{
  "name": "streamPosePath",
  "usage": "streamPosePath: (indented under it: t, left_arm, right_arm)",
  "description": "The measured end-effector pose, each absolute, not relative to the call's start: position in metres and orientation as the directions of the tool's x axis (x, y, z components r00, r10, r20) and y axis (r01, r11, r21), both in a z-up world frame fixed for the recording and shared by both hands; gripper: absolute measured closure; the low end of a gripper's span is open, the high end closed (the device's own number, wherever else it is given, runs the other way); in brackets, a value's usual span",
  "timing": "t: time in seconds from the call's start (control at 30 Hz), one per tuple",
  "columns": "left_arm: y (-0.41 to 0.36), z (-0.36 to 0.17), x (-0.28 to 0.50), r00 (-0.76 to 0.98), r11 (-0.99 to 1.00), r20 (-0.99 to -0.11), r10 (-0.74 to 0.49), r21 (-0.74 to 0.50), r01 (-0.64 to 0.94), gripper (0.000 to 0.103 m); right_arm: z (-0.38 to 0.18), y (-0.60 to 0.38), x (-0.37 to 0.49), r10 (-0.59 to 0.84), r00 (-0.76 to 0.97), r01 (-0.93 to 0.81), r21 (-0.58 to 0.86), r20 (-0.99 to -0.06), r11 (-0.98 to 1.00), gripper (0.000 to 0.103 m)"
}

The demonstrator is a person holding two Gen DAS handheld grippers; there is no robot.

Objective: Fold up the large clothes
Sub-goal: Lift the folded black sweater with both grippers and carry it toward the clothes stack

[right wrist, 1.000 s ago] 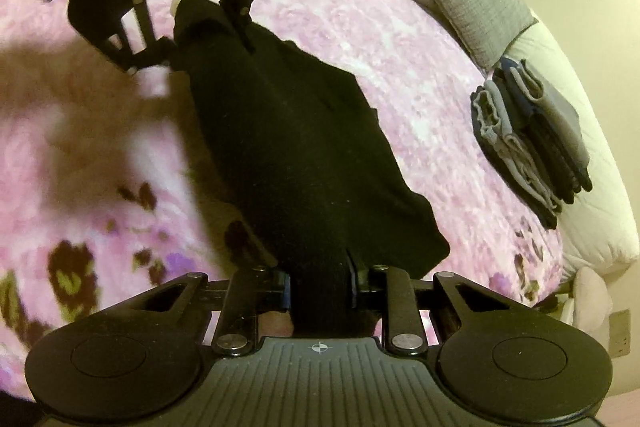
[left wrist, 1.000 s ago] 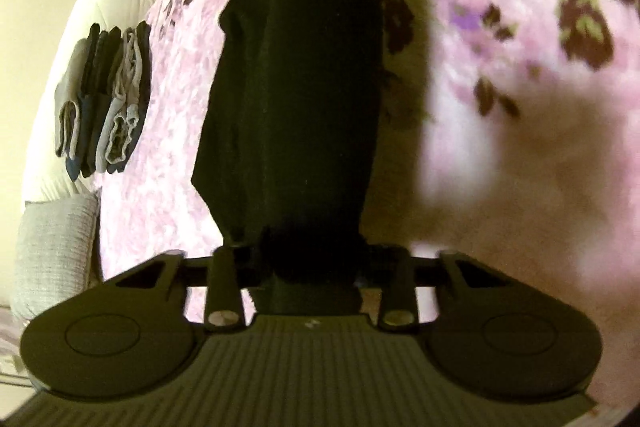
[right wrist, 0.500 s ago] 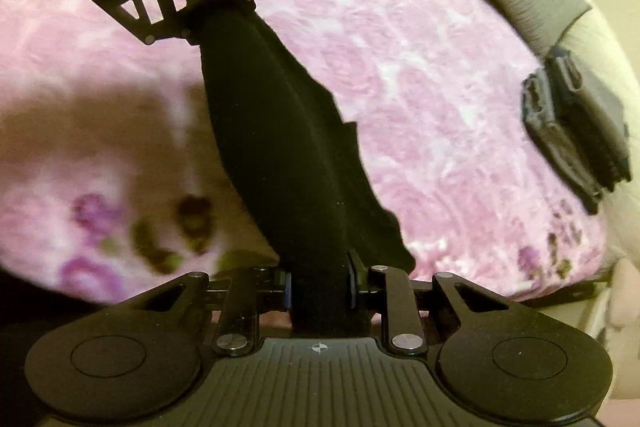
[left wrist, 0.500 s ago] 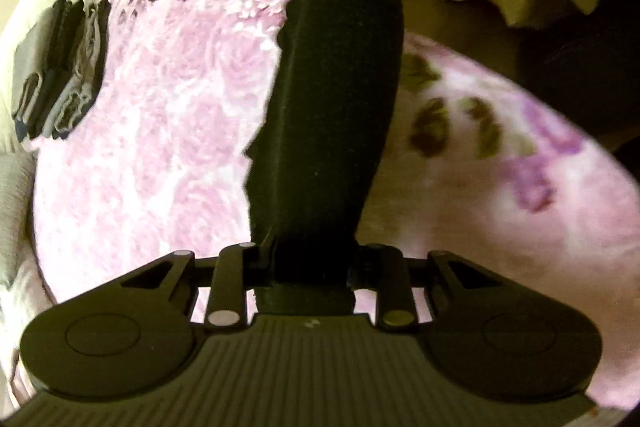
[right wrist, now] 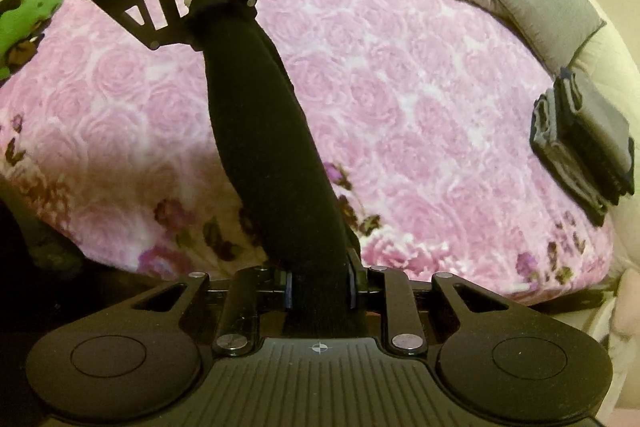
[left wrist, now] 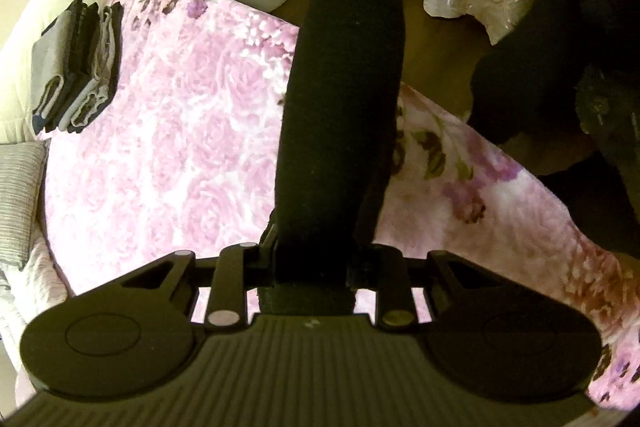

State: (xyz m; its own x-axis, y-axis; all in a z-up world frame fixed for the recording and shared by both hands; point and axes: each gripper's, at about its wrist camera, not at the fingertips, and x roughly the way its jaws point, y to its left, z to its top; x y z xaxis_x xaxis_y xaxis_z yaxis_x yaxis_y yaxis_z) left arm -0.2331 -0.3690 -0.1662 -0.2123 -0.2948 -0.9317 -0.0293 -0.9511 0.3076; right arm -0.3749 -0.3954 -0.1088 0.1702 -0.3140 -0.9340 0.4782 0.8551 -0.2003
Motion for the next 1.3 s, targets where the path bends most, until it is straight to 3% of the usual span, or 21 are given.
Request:
streamPosePath:
  t: [0.7, 1.3]
  left_arm:
    - [-0.463, -0.111, -0.44, -0.139, -0.934, -0.931, -0.337, 0.311, 0.179, 0.08]
    - [-0.643, -0.039, -0.488, -0.219, -0.888, -0.871, -0.44, 0.386, 0.25, 0.08]
  right_arm:
    - [-0.051, -0.516, -0.568, -0.337, 0.265, 0.317, -0.248, -0.904, 0.915, 0.083]
    - [0.026, -0.693, -0.613, -0.422, 0.256, 0.257, -0.36, -0.87, 0.897, 0.083]
